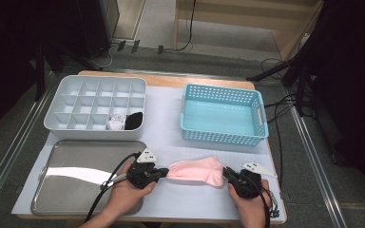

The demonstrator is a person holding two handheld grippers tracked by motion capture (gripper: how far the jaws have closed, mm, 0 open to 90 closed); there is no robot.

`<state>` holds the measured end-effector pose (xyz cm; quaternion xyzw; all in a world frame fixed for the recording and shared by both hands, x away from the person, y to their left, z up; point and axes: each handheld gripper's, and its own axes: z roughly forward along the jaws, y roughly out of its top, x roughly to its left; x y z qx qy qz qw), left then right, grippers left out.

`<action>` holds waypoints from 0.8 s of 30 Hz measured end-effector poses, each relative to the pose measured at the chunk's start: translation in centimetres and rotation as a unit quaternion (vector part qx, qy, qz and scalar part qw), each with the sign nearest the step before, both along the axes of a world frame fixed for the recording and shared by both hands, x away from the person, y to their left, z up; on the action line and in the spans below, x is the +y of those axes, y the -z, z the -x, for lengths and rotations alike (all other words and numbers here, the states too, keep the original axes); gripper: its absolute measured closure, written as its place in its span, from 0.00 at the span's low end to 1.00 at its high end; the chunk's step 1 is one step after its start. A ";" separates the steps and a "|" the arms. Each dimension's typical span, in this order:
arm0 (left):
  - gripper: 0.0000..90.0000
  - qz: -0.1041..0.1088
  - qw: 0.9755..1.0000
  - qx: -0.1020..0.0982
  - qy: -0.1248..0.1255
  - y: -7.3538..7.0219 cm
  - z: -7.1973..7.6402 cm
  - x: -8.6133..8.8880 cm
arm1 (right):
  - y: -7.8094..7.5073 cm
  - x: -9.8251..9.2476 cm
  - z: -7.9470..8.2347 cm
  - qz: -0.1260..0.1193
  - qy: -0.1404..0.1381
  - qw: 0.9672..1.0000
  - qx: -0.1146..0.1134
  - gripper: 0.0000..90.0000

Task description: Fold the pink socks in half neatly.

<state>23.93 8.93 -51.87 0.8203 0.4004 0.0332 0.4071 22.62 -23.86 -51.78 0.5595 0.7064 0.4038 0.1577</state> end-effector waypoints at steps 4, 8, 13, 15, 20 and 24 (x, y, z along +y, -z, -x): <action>1.00 0.001 1.000 -0.002 -0.003 0.0 0.2 -0.3 | -1.0 -0.1 0.5 -0.002 -0.002 1.000 -0.014 0.93; 0.99 0.008 1.000 -0.002 -0.005 0.0 0.1 -0.1 | -1.9 0.5 0.8 -0.012 -0.009 1.000 -0.024 0.93; 0.99 0.011 1.000 -0.002 -0.009 0.1 0.1 -0.1 | -3.2 2.0 1.3 -0.027 -0.028 0.998 -0.046 0.93; 0.99 0.010 1.000 0.000 -0.009 0.1 0.0 -0.1 | -3.6 2.7 1.5 -0.027 -0.036 0.997 -0.056 0.93; 0.99 0.010 1.000 0.000 -0.010 0.1 0.0 -0.1 | -4.2 4.8 1.9 -0.032 -0.064 0.995 -0.070 0.93; 0.99 0.011 1.000 0.001 -0.012 0.3 0.0 -0.4 | -4.0 6.7 1.9 -0.030 -0.089 0.993 -0.073 0.92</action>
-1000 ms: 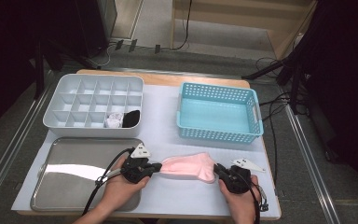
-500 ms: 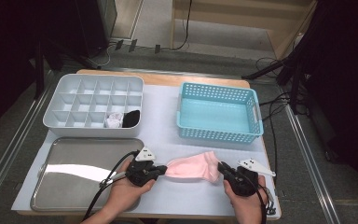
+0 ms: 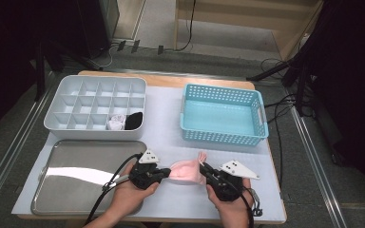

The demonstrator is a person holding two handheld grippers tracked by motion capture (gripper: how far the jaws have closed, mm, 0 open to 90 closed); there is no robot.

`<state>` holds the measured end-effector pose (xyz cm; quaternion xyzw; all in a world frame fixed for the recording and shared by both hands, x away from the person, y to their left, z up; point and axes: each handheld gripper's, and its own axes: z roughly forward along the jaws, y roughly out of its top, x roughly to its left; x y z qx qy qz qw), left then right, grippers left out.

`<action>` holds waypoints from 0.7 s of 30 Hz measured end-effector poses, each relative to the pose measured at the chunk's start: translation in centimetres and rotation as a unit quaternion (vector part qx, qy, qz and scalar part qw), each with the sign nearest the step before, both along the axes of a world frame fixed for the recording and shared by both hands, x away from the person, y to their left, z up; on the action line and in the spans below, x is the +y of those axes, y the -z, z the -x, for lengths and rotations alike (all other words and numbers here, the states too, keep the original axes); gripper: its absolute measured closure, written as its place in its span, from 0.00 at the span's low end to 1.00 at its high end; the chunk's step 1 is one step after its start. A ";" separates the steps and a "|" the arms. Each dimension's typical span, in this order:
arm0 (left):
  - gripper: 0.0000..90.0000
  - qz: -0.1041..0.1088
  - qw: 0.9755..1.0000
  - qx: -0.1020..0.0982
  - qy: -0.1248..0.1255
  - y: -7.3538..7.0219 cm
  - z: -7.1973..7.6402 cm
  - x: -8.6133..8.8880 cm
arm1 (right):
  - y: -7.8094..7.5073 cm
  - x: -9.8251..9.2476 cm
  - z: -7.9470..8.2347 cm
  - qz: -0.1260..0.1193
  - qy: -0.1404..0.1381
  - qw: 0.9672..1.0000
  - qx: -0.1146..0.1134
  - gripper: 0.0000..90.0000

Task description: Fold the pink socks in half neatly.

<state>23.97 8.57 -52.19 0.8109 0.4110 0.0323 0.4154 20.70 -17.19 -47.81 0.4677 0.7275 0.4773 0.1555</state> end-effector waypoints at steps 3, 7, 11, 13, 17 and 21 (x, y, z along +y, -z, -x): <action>0.99 -0.002 1.000 0.000 0.002 0.0 -0.1 0.1 | 0.2 1.4 0.0 0.003 -0.014 1.000 -0.001 0.92; 0.90 -0.010 1.000 -0.003 0.002 0.1 -0.1 0.1 | 0.7 2.9 -0.2 0.008 -0.031 0.999 0.002 0.91; 0.75 -0.023 1.000 -0.004 0.004 0.0 -0.2 0.5 | 1.2 3.8 -0.2 -0.002 -0.066 0.998 -0.009 0.74; 0.71 -0.018 1.000 0.003 0.010 -0.4 -0.3 1.2 | 1.0 3.6 -0.1 -0.014 -0.069 0.997 -0.018 0.70; 0.68 -0.003 1.000 0.003 0.006 -1.0 -0.5 2.6 | 0.6 1.8 0.0 -0.056 -0.047 0.997 -0.016 0.71; 0.71 0.014 1.000 0.004 0.001 -1.2 -0.8 3.3 | 1.2 0.7 0.0 -0.070 -0.022 0.997 0.004 0.72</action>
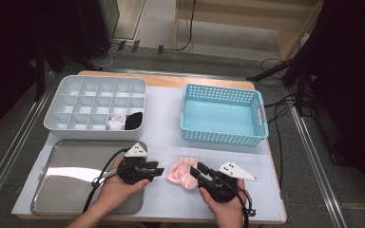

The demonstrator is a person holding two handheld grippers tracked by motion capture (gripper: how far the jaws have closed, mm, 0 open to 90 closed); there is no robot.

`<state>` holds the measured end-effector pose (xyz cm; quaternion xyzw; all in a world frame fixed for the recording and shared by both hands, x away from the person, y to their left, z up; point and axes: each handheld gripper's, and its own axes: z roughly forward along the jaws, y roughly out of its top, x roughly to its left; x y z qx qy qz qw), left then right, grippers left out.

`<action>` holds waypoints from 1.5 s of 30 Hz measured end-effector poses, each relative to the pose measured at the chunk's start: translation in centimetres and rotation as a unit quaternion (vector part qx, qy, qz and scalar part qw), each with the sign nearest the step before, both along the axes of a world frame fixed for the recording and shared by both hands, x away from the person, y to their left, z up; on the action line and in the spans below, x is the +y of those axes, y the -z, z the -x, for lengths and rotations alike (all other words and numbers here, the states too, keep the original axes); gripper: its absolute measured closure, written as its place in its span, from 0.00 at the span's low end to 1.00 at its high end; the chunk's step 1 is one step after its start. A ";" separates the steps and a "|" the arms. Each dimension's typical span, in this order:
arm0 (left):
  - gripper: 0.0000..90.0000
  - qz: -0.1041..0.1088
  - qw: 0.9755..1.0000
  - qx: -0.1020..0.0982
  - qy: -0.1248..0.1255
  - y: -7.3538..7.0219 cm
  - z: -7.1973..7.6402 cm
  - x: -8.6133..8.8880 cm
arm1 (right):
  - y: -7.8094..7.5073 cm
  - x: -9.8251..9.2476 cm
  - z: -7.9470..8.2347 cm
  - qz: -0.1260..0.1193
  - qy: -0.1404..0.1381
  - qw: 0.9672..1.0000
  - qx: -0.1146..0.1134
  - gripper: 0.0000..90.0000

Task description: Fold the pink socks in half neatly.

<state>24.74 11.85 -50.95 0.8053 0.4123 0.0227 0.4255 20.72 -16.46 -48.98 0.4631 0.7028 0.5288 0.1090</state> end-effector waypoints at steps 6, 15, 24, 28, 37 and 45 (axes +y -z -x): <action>0.72 -0.008 1.000 0.008 0.020 0.7 0.2 -1.7 | 1.2 2.9 0.6 0.046 -0.035 0.998 0.013 0.64; 0.97 -0.017 1.000 0.008 0.024 0.6 -0.1 -2.3 | 3.1 5.6 0.7 0.178 -0.016 0.984 -0.014 0.78; 0.99 0.001 1.000 -0.010 0.004 -0.2 -0.3 -2.6 | 2.1 3.9 0.5 0.121 0.001 0.993 0.004 0.98; 0.87 0.020 1.000 -0.010 0.010 -0.6 0.1 -2.7 | 1.7 2.9 0.6 0.091 0.012 0.996 0.000 0.98; 0.99 -0.036 0.999 0.000 0.015 0.8 -0.7 -4.2 | 1.0 2.1 0.6 0.043 0.003 0.999 -0.020 0.98; 1.00 -0.031 0.999 -0.001 0.005 1.1 -0.9 -4.5 | 1.9 3.7 0.5 0.084 -0.021 0.996 -0.007 0.92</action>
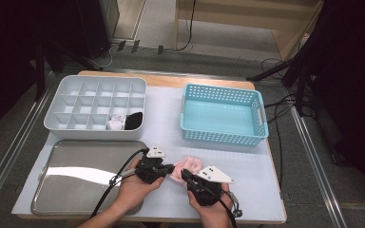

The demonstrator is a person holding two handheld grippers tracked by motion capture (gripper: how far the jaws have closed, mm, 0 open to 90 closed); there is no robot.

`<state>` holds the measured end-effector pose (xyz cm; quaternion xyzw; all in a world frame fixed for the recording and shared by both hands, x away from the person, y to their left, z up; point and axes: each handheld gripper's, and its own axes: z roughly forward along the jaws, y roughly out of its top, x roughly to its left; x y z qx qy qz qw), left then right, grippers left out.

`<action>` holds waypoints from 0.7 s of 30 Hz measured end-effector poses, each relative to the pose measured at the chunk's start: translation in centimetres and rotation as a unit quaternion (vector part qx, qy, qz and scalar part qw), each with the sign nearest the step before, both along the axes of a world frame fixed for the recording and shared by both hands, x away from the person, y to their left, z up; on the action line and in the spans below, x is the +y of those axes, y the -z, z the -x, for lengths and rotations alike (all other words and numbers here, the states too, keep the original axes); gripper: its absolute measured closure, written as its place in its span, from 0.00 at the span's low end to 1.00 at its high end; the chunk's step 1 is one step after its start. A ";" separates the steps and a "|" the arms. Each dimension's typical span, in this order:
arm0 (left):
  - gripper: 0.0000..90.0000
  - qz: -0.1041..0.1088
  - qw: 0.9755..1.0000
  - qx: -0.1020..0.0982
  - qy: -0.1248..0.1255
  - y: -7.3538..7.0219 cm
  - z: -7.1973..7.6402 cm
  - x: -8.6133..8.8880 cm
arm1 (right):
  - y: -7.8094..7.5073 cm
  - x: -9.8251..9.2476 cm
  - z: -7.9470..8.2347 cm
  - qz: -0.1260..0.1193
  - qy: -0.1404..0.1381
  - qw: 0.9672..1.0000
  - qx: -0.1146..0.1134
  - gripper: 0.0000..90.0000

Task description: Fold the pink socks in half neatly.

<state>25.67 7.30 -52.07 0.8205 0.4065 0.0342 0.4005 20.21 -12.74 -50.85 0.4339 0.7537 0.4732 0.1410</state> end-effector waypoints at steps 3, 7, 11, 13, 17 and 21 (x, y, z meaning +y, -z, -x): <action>1.00 0.008 1.000 0.001 0.000 -0.1 0.0 0.2 | 0.9 0.8 -0.1 0.025 0.012 1.000 0.014 0.75; 1.00 0.012 1.000 0.006 0.004 -0.1 0.0 0.4 | 1.4 1.9 0.2 0.072 0.029 0.997 -0.008 0.68; 0.99 0.012 1.000 0.005 0.005 0.0 0.1 0.2 | 2.1 2.5 0.2 0.116 0.039 0.992 -0.019 0.78; 0.99 0.017 1.000 0.007 0.004 -0.1 0.1 0.2 | 1.8 2.1 0.1 0.108 0.043 0.993 -0.018 0.91; 1.00 0.029 1.000 0.005 -0.004 -0.2 0.2 0.3 | 1.1 0.9 0.3 0.079 0.053 0.995 -0.019 0.94; 1.00 0.034 0.999 0.009 -0.009 -0.1 0.1 0.2 | -0.2 -0.1 0.8 0.023 0.050 0.997 -0.048 0.94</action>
